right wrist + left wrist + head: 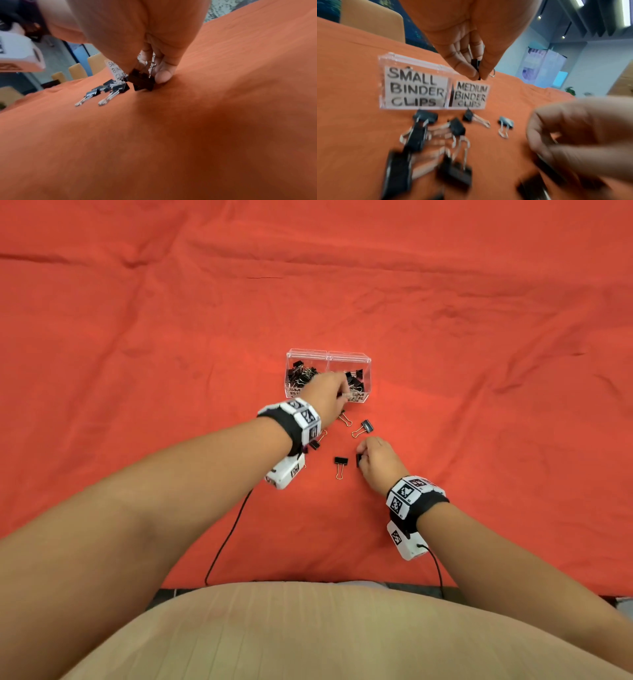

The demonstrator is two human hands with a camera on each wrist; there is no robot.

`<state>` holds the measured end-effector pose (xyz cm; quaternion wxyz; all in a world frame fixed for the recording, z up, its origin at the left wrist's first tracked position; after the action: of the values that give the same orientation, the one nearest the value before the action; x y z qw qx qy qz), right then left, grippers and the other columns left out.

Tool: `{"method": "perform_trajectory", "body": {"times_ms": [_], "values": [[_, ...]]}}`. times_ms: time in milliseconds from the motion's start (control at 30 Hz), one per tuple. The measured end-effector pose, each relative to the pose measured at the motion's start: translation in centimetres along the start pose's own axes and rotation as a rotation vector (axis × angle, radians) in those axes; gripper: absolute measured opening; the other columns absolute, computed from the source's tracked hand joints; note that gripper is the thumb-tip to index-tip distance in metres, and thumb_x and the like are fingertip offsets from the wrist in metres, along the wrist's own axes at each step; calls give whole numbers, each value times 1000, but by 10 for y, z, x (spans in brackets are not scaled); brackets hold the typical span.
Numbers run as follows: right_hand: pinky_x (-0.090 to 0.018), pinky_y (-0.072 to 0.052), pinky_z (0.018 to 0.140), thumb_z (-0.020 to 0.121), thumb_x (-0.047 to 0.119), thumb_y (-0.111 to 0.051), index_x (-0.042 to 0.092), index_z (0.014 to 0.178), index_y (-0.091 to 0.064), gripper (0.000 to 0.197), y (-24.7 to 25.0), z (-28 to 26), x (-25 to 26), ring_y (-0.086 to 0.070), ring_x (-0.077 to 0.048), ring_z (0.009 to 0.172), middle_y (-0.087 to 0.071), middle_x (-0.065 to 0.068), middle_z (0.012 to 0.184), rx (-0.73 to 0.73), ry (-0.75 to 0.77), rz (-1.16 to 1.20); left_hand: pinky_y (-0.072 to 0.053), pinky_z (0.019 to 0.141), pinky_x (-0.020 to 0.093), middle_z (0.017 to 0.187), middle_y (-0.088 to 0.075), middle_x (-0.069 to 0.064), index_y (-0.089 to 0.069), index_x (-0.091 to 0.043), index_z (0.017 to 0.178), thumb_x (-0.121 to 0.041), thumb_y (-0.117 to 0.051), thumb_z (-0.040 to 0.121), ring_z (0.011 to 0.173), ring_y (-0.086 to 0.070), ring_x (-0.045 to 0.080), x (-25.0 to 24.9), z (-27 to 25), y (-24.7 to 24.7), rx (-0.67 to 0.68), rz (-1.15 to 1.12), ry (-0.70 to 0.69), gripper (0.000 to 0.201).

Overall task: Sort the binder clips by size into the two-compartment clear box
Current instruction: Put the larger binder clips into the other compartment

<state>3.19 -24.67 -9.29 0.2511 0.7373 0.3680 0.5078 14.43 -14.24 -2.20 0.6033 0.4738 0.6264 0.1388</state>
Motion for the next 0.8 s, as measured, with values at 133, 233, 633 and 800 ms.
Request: {"method": "perform_trajectory", "body": {"times_ms": [133, 233, 633, 800], "values": [[-24, -39, 69, 86, 0, -44, 7, 100, -57, 20, 23, 6, -4, -55, -19, 72, -60, -5, 81, -76, -133, 191, -52, 85, 32, 114, -63, 6, -61, -13, 107, -5, -52, 91, 99, -62, 24, 1, 29, 20, -30, 13, 64, 20], [-25, -42, 66, 88, 2, -46, 8, 100, -60, 19, 51, 22, 2, -49, -8, 63, -53, 7, 72, -153, -155, 254, -50, 92, 33, 123, -59, 7, -58, -14, 120, -5, -52, 90, 104, -61, 24, 0, 30, 17, 16, 19, 25, 32], [-23, -50, 63, 89, 4, -48, 7, 82, -63, 17, 99, 88, 76, -62, -21, 76, -65, -3, 80, -89, -38, 13, -52, 84, 43, 120, -49, 9, -57, -17, 121, -12, -51, 90, 113, -52, 29, 22, -64, -86, 358, 315, -171, 32], [-28, -46, 76, 80, 6, -56, 8, 96, -64, 18, 31, 42, 45, -62, -26, 95, -64, -12, 104, 232, -7, -309, -50, 81, 46, 121, -45, 13, -49, -6, 123, -11, -53, 91, 111, -51, 33, 22, -70, -91, 340, 399, -201, 33]]}}
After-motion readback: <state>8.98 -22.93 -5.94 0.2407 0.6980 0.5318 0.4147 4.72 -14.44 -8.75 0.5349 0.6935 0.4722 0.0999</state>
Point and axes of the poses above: each hand's wrist, its own z-axis towards the middle knuckle, its own y-axis out of the back of the hand, x = y × z, the point moved 8 cm from there along z, towards the middle knuckle
